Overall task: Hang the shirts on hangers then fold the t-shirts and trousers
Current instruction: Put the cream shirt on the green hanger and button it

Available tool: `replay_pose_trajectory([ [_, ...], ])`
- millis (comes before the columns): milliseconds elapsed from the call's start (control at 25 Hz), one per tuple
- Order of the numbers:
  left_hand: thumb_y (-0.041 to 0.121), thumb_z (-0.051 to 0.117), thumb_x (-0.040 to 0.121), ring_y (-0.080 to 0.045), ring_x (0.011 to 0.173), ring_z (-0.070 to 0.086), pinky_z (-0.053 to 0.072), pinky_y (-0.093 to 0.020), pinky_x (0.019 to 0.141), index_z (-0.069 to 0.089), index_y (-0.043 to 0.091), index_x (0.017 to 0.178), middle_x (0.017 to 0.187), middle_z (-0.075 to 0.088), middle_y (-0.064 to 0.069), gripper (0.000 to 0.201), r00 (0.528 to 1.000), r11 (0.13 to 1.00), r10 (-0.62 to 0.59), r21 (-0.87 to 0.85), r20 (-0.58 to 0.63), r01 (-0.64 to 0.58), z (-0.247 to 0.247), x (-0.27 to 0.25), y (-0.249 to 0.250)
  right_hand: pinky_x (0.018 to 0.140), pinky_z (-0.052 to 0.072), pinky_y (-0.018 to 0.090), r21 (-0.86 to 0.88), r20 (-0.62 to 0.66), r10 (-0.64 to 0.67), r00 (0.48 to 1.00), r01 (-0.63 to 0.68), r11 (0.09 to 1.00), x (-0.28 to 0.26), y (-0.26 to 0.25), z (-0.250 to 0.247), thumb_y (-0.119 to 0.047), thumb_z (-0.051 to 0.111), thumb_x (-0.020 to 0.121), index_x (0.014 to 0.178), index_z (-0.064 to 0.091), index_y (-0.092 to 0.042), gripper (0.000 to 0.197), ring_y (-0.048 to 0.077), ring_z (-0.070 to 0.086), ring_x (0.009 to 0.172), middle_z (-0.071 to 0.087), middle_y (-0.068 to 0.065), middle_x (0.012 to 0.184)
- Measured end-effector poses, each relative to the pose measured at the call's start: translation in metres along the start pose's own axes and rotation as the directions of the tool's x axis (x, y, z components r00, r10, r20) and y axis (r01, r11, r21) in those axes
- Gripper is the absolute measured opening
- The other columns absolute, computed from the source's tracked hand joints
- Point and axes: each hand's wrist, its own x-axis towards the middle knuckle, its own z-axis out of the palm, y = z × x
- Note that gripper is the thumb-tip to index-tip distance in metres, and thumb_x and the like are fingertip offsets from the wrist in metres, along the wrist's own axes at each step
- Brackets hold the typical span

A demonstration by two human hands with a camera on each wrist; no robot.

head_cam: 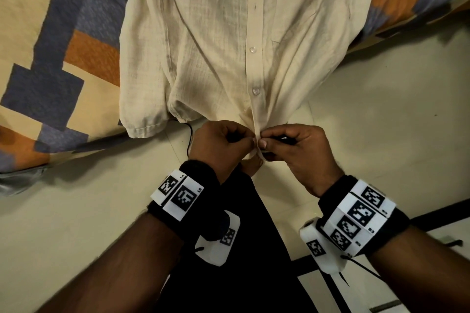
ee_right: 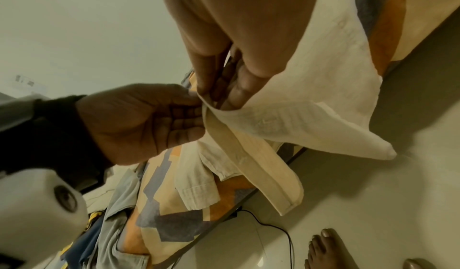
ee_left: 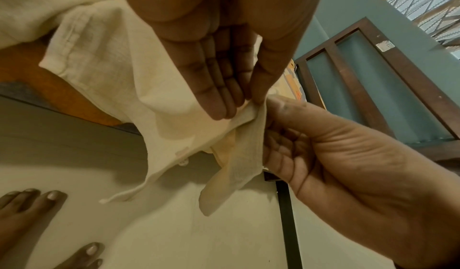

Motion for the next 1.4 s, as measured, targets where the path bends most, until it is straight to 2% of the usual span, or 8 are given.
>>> replay_pose_trajectory([
  [280, 0.022, 0.074, 0.081, -0.024, 0.063, 0.069, 0.059, -0.035, 0.062, 0.075, 0.010, 0.078, 0.067, 0.071, -0.012, 0.012, 0.997, 0.990, -0.073, -0.121, 0.022, 0.075, 0.003, -0.002, 0.003, 0.069, 0.051, 0.013, -0.182, -0.061, -0.173, 0.983, 0.159, 0.970, -0.007, 0.007, 0.007, -0.002, 0.074, 0.080, 0.084, 0.072, -0.024, 0.022, 0.002, 0.068, 0.073, 0.072, -0.010, 0.079],
  [400, 0.012, 0.069, 0.085, -0.016, 0.058, 0.065, 0.053, -0.021, 0.049, 0.072, 0.007, 0.077, 0.067, 0.069, -0.014, 0.010, 0.995, 0.974, -0.103, -0.202, -0.012, 0.098, 0.006, 0.000, 0.005, 0.072, 0.052, 0.015, -0.177, -0.092, -0.207, 0.974, 0.189, 0.966, -0.006, 0.006, 0.008, -0.003, 0.075, 0.079, 0.086, 0.071, -0.025, 0.023, 0.002, 0.068, 0.077, 0.071, -0.011, 0.082],
  [560, 0.014, 0.065, 0.088, -0.019, 0.062, 0.069, 0.058, -0.035, 0.063, 0.069, 0.011, 0.077, 0.065, 0.070, -0.007, 0.012, 0.999, 0.998, 0.001, -0.062, -0.043, -0.003, 0.008, 0.005, 0.001, 0.075, 0.055, 0.024, -0.134, -0.097, -0.203, 0.974, 0.189, 0.973, -0.001, 0.007, 0.008, -0.004, 0.076, 0.079, 0.089, 0.072, -0.023, 0.022, 0.009, 0.070, 0.079, 0.073, -0.003, 0.085],
  [680, 0.001, 0.056, 0.092, -0.019, 0.057, 0.062, 0.051, -0.020, 0.050, 0.059, -0.003, 0.081, 0.064, 0.061, -0.014, 0.012, 1.000, 0.967, -0.011, -0.254, 0.018, 0.015, 0.009, 0.001, -0.002, 0.069, 0.055, 0.026, 0.067, -0.095, -0.062, 0.994, 0.069, 0.995, 0.000, 0.002, 0.008, 0.001, 0.076, 0.076, 0.081, 0.073, -0.018, 0.020, 0.012, 0.070, 0.073, 0.074, -0.001, 0.077],
  [800, 0.004, 0.055, 0.091, -0.020, 0.058, 0.056, 0.049, -0.022, 0.054, 0.055, 0.007, 0.078, 0.062, 0.058, -0.007, 0.013, 0.996, 0.937, 0.079, -0.343, 0.031, -0.063, 0.010, -0.004, -0.009, 0.062, 0.052, 0.021, 0.174, -0.011, 0.041, 0.999, -0.038, 0.984, 0.001, -0.007, 0.008, 0.004, 0.075, 0.075, 0.074, 0.070, -0.009, 0.014, 0.009, 0.066, 0.066, 0.071, -0.003, 0.067],
  [1080, 0.008, 0.060, 0.091, -0.004, 0.055, 0.055, 0.048, -0.019, 0.059, 0.064, 0.001, 0.086, 0.067, 0.062, -0.003, 0.009, 0.997, 0.971, 0.017, -0.236, -0.077, -0.035, 0.016, 0.006, -0.014, 0.068, 0.050, 0.013, -0.396, 0.011, -0.358, 0.934, 0.332, 0.856, 0.010, 0.005, 0.009, -0.007, 0.072, 0.082, 0.079, 0.068, -0.009, 0.005, 0.002, 0.063, 0.080, 0.064, -0.014, 0.084],
  [1280, 0.027, 0.050, 0.078, -0.011, 0.066, 0.043, 0.031, -0.018, 0.057, 0.056, 0.009, 0.085, 0.070, 0.047, 0.010, 0.020, 0.938, 0.920, 0.343, 0.221, -0.052, -0.324, 0.006, 0.010, -0.015, 0.067, 0.051, 0.024, -0.055, 0.056, -0.028, 0.998, 0.031, 0.998, 0.009, 0.001, 0.009, -0.002, 0.066, 0.086, 0.077, 0.063, -0.015, 0.016, 0.010, 0.061, 0.072, 0.067, -0.003, 0.075],
  [1400, 0.024, 0.046, 0.084, -0.010, 0.068, 0.042, 0.028, -0.019, 0.058, 0.054, 0.007, 0.091, 0.074, 0.047, 0.007, 0.020, 0.916, 0.902, 0.392, 0.228, -0.082, -0.366, 0.004, 0.013, -0.019, 0.070, 0.049, 0.025, 0.105, 0.158, 0.047, 0.986, -0.064, 0.992, 0.015, -0.008, 0.008, -0.009, 0.063, 0.089, 0.079, 0.061, -0.016, 0.012, 0.016, 0.060, 0.082, 0.066, 0.006, 0.084],
])
